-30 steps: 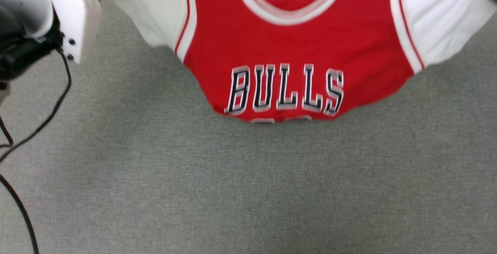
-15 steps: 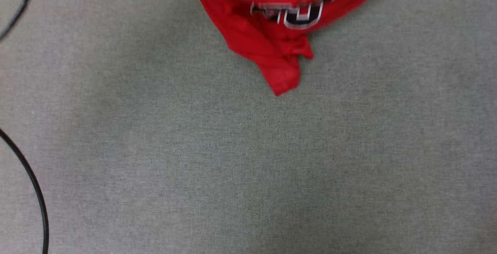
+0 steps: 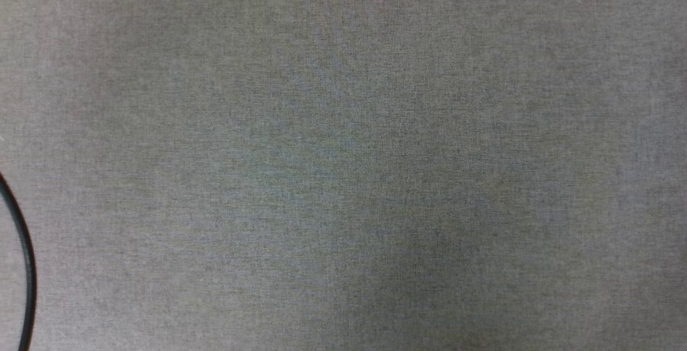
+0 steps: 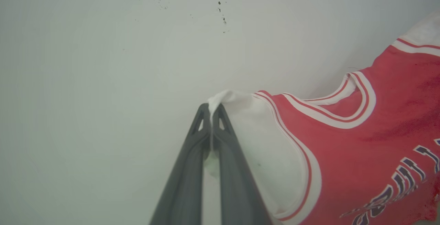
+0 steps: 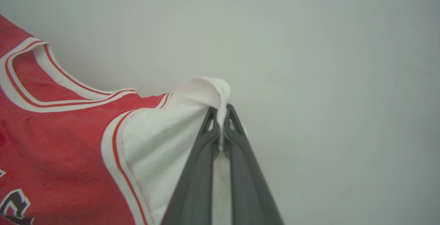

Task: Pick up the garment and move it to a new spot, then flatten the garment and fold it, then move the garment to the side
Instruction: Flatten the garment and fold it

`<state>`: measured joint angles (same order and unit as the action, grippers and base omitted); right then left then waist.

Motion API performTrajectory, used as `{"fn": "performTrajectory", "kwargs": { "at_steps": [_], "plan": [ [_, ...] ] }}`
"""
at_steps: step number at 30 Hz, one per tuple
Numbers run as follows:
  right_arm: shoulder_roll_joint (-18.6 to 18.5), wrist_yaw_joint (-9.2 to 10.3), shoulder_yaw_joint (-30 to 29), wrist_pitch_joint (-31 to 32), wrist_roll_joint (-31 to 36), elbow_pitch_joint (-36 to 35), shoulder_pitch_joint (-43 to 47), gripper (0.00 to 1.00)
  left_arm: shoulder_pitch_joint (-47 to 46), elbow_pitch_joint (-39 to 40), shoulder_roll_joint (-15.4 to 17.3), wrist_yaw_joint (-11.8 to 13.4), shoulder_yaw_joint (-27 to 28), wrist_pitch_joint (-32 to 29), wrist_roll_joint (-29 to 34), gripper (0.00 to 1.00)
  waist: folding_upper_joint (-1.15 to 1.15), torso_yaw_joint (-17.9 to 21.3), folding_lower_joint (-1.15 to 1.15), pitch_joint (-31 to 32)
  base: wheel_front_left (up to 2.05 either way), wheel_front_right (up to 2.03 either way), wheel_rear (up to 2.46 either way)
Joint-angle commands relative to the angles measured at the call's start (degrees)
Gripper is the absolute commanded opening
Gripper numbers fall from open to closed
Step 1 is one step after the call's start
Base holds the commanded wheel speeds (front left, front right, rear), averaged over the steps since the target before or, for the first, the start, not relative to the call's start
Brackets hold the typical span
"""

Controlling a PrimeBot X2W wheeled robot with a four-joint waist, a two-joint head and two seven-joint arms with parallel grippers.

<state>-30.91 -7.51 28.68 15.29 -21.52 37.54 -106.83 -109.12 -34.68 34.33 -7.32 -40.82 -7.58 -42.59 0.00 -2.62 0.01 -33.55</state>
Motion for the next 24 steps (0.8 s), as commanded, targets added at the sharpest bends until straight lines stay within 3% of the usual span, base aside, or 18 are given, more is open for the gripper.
{"fn": "performTrajectory", "kwargs": {
  "at_steps": [1,5,13,22,24],
  "plan": [
    [0.83,0.04,0.34,-1.06,0.66,1.57,-1.83,0.00,-1.69,-1.14,-0.10,-0.03,0.00,1.09,-0.40,0.00,0.00,0.02,-0.01,-0.28,0.00,0.00,0.00],
    [1.87,0.04,1.27,-2.28,0.52,3.67,-2.03,0.00,-1.78,-2.47,-0.04,-0.06,-0.96,2.16,-0.61,0.00,0.00,-0.03,-0.01,-0.42,0.00,0.00,0.00],
    [3.39,0.04,7.52,-6.76,-2.83,6.96,5.76,0.00,6.25,-3.67,1.04,-0.08,-6.07,5.61,-3.49,0.00,0.00,0.43,-0.01,1.35,0.00,0.00,0.00],
    [5.54,0.04,16.97,-13.37,-11.47,5.38,22.43,0.00,24.87,-0.38,5.08,-0.09,-11.58,10.91,-7.51,0.00,0.00,2.73,-0.01,7.13,0.00,0.00,0.00],
    [3.68,0.04,20.76,-15.55,-15.93,2.86,31.02,0.00,35.31,3.23,6.99,1.36,-12.35,13.08,-10.24,0.00,0.00,3.10,-0.01,10.67,0.00,0.00,0.00]
  ]
}}
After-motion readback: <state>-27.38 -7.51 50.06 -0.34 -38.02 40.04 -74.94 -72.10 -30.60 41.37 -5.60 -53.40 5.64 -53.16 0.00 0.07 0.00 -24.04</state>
